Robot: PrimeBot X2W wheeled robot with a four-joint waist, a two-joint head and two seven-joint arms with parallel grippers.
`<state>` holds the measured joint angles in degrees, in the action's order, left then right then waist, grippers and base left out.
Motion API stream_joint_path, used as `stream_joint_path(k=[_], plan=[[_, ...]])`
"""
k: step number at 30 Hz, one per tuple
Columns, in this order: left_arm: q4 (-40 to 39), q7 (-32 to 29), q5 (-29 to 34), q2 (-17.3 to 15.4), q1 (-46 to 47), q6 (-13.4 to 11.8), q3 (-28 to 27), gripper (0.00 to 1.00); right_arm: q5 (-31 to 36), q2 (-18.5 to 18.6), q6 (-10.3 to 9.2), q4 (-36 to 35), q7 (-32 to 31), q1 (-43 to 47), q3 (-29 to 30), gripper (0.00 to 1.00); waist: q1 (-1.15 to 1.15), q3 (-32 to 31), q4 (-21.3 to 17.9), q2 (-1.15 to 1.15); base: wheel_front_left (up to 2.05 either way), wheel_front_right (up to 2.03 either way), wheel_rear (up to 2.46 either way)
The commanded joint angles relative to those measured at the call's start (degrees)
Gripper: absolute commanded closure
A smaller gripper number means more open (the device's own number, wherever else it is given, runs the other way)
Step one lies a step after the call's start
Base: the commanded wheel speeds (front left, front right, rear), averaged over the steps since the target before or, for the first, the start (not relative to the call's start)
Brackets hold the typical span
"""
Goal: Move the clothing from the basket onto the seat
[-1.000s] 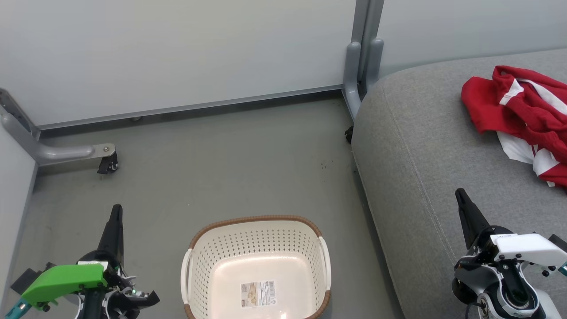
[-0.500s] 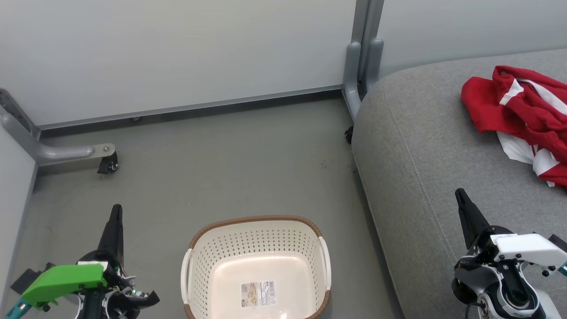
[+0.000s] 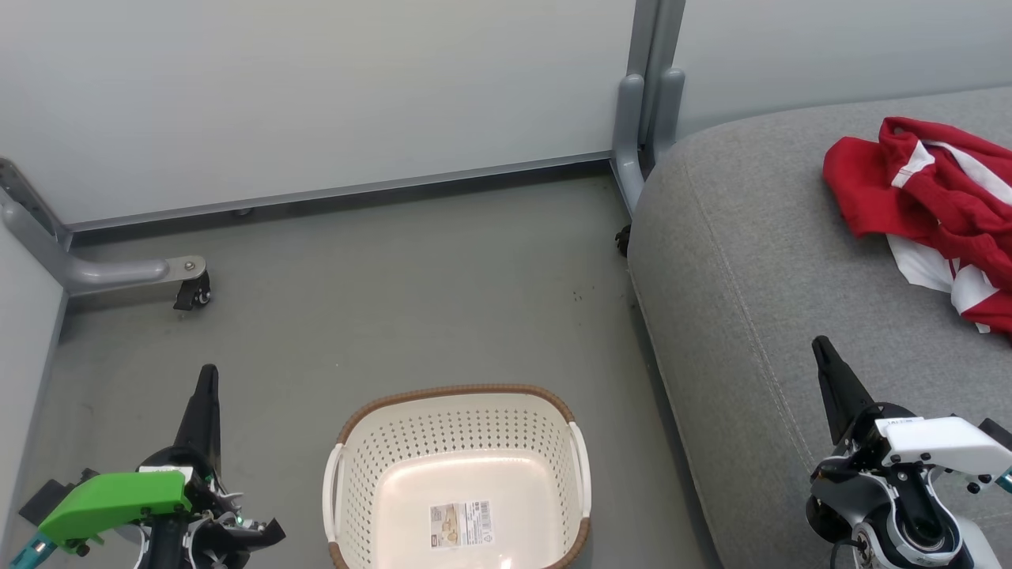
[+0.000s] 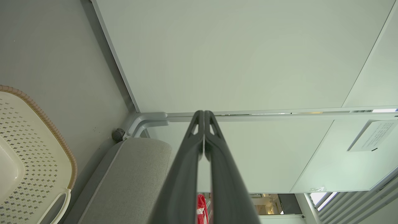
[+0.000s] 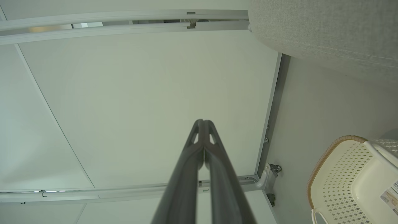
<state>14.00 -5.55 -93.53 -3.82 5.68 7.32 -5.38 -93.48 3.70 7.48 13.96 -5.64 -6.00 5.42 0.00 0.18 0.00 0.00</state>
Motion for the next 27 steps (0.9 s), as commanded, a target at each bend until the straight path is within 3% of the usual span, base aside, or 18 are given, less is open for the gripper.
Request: stream_joint_path(k=[1,27], plan=[[0.09,-0.30,0.29,0.15,0.94,0.38,-0.17,1.00,0.39,-0.06,0.02,0.11,-0.27,-0.34,0.22,1.00,0.00,0.00,0.00,0.00,0.00,0.00,0.00],[0.09,-0.47,0.61,0.27,0.99,0.38,-0.56,1.00,0.59,-0.23,0.02,0.12,-0.46,-0.38,0.50,1.00,0.00,0.00,0.00,0.00,0.00,0.00,0.00]])
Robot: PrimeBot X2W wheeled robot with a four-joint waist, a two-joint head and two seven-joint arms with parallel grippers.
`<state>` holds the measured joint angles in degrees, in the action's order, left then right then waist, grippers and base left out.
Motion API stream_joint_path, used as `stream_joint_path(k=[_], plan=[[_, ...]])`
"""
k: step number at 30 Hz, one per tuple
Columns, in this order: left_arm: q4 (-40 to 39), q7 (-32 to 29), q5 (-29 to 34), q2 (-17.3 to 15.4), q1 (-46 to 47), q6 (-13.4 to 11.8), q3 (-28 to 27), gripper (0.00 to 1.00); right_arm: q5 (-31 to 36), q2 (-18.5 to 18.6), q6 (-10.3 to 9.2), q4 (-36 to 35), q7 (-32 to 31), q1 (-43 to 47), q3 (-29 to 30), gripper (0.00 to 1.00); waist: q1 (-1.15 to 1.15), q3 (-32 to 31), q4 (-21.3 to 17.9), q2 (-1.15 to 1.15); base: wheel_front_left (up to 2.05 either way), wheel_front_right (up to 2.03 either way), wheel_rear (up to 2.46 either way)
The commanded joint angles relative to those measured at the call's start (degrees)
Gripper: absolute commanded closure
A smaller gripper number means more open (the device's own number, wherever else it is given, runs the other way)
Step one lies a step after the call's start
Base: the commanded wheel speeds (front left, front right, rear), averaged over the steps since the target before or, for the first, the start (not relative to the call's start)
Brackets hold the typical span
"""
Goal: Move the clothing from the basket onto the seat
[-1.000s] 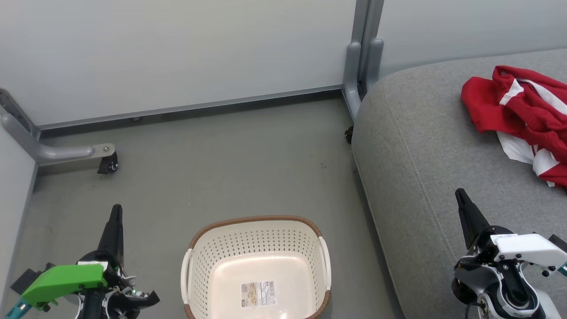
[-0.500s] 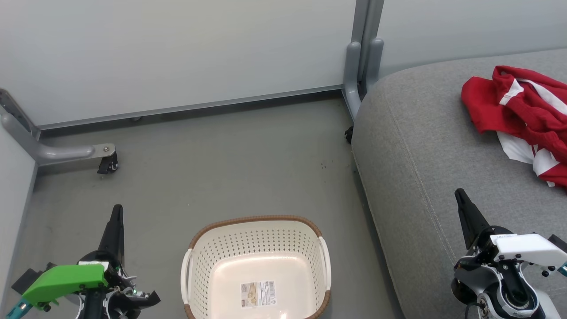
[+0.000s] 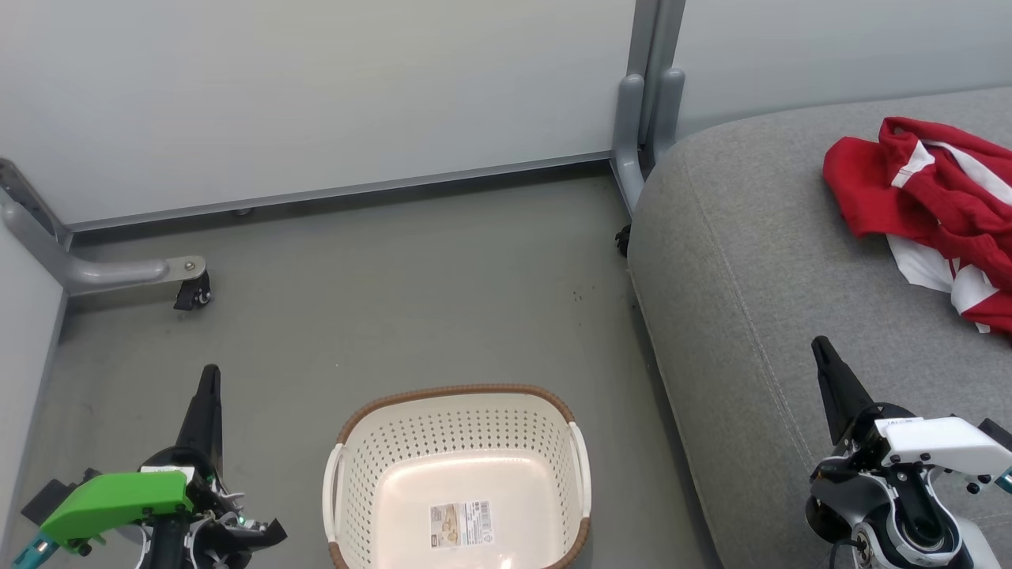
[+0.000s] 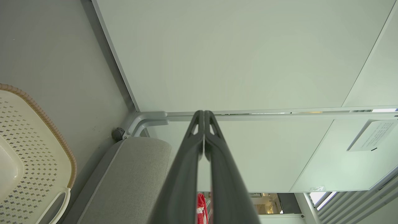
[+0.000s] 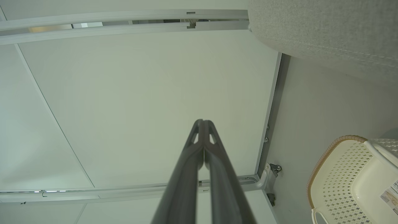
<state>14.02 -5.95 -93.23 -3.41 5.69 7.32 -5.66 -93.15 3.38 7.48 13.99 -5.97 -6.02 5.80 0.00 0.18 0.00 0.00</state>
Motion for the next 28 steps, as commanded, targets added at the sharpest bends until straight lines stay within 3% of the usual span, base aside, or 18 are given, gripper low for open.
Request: stream_joint_path(k=[1,28], plan=[[0.08,-0.08,0.33,-0.12,0.98,0.38,-0.29,1.00,0.28,0.09,0.02,0.09,-0.15,-0.36,0.14,1.00,0.00,0.00,0.00,0.00,0.00,0.00,0.00],[0.09,-0.38,0.64,0.05,1.02,0.37,-0.55,1.00,0.51,-0.11,0.02,0.11,-0.42,-0.39,0.37,1.00,0.00,0.00,0.00,0.00,0.00,0.00,0.00]])
